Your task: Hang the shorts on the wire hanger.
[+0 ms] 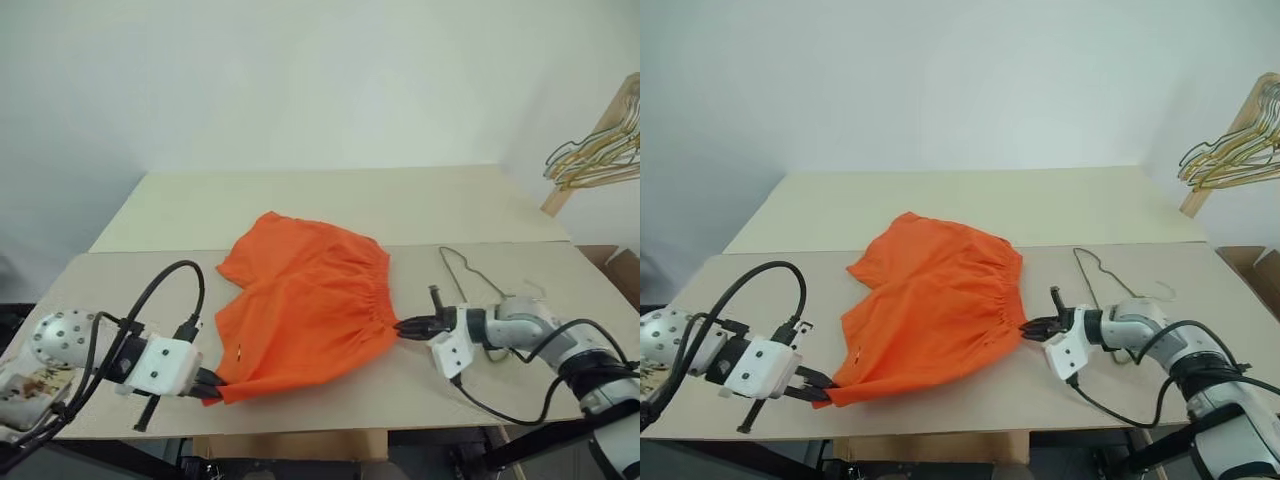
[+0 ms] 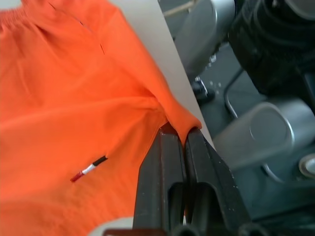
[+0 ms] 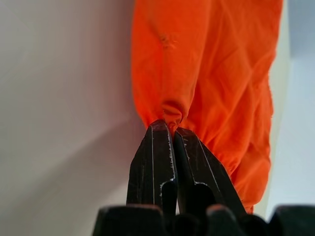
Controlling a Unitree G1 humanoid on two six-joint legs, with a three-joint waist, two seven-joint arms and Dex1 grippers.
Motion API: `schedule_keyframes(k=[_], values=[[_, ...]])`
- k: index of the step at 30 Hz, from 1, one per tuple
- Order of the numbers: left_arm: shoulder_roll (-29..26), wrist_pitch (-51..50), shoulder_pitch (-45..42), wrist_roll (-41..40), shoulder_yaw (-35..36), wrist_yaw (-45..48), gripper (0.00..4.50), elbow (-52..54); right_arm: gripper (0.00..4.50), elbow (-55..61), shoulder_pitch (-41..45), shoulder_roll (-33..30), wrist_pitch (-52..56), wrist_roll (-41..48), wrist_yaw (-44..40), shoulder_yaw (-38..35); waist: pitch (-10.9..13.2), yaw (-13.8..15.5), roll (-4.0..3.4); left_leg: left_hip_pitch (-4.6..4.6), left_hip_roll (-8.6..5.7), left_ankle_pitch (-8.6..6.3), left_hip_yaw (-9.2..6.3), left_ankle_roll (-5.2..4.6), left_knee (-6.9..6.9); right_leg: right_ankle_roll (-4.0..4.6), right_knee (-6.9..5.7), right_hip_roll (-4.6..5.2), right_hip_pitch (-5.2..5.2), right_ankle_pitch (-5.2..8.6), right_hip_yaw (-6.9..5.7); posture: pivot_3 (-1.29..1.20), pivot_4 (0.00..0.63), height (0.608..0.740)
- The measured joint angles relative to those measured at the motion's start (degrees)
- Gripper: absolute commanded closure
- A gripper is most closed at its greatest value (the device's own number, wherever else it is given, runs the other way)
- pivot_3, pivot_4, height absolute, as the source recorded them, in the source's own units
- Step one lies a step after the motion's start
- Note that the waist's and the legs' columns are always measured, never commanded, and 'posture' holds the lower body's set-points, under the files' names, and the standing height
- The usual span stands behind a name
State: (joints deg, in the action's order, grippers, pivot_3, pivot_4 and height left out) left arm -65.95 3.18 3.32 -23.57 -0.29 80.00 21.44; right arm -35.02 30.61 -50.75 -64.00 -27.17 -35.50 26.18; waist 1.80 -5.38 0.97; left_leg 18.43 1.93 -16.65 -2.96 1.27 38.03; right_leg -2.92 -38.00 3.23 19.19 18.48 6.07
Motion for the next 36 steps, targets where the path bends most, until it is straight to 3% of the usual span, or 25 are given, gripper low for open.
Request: schedule_keyframes(k=[5,11,13,14,15,17,18,22,28,32,36], values=[[4.0,-0.8,-2.6,1.6,-4.2,0.0,4.47,0.1,4.5,-1.5,-0.3,-2.4,-2.1,-6.3,5.4,-0.4,0.3,-0.4,-0.22,0.0,-0.01,-0.03,0.04,-0.06,0.0,0.02,0.01,-0.02,0.01,0.01,0.09,-0.05,0.026,0.74],[5.3,-2.4,-1.9,2.7,-6.6,-0.1,4.47,2.2,4.5,1.8,-4.1,-4.8,-2.6,-6.5,7.7,-2.2,0.4,-1.6,-0.21,0.02,-0.02,-0.09,0.08,-0.15,0.0,0.01,0.08,0.0,0.0,0.02,0.17,-0.08,0.027,0.74],[4.8,-3.2,0.1,2.8,-6.6,0.5,3.86,2.7,4.5,4.6,-6.7,-5.6,-2.7,-6.1,7.7,-2.3,0.4,-1.8,-0.19,0.0,-0.01,-0.11,0.08,-0.18,0.0,0.01,0.07,0.0,-0.01,0.02,0.19,-0.08,0.027,0.74],[4.3,-3.4,1.1,2.8,-6.6,1.2,3.53,2.6,3.92,5.8,-8.1,-5.9,-2.7,-5.6,7.6,-2.4,0.4,-2.0,-0.17,-0.01,-0.01,-0.11,0.09,-0.19,0.0,0.01,0.06,-0.01,-0.01,0.02,0.22,-0.08,0.027,0.74],[3.8,-3.1,2.0,2.7,-6.3,2.1,3.44,2.6,3.84,7.2,-9.5,-6.2,-2.6,-5.1,7.4,-2.5,0.4,-2.1,-0.16,-0.02,0.0,-0.11,0.11,-0.19,0.0,0.01,0.05,-0.01,-0.01,0.02,0.25,-0.08,0.027,0.74],[3.5,-1.8,3.4,3.0,-5.6,2.7,2.71,2.5,3.08,10.0,-11.8,-6.8,-1.9,-4.0,7.2,-3.1,0.4,-2.3,-0.14,-0.06,0.0,-0.11,0.13,-0.2,0.0,0.0,0.05,-0.01,-0.05,0.02,0.29,-0.07,0.027,0.74],[3.5,-0.6,4.1,3.3,-5.2,2.6,2.7,2.3,2.8,12.3,-13.7,-8.1,-1.3,-2.7,6.6,-3.5,0.5,-2.2,-0.16,-0.05,-0.01,-0.12,0.14,-0.21,0.0,0.0,0.06,0.0,-0.06,0.03,0.29,-0.07,0.029,0.74],[3.5,2.9,7.0,3.2,-1.2,2.8,2.7,-1.2,2.8,20.1,-22.7,-15.6,3.7,5.0,3.0,-6.4,0.7,-1.3,0.01,-0.05,0.0,-0.18,0.13,-0.31,0.0,0.01,0.09,0.02,-0.06,0.06,0.22,-0.06,0.036,0.74],[4.9,2.9,0.8,1.5,3.1,2.6,2.7,-9.0,2.8,32.4,-38.4,-22.9,22.5,27.3,-0.7,-19.7,1.1,-0.8,0.23,0.0,0.04,-0.2,0.15,-0.32,-0.02,0.01,0.07,-0.01,-0.13,0.06,0.19,-0.06,0.041,0.74],[8.4,-2.6,-10.3,-0.6,2.7,0.0,2.7,-13.5,2.8,41.0,-44.5,-18.7,45.9,39.9,0.0,-29.6,1.2,-0.1,0.47,0.08,0.04,-0.2,0.03,-0.31,-0.02,0.0,0.08,-0.05,-0.03,0.06,0.03,-0.07,0.04,0.74],[9.9,-8.9,-18.1,-3.7,4.2,-2.2,2.7,-16.2,2.8,46.7,-44.9,-14.6,66.3,44.6,1.9,-32.2,1.3,-0.1,0.37,0.46,0.02,-0.2,-0.01,-0.31,-0.02,-0.03,0.22,0.01,0.19,0.05,-0.03,-0.08,0.037,0.74]])
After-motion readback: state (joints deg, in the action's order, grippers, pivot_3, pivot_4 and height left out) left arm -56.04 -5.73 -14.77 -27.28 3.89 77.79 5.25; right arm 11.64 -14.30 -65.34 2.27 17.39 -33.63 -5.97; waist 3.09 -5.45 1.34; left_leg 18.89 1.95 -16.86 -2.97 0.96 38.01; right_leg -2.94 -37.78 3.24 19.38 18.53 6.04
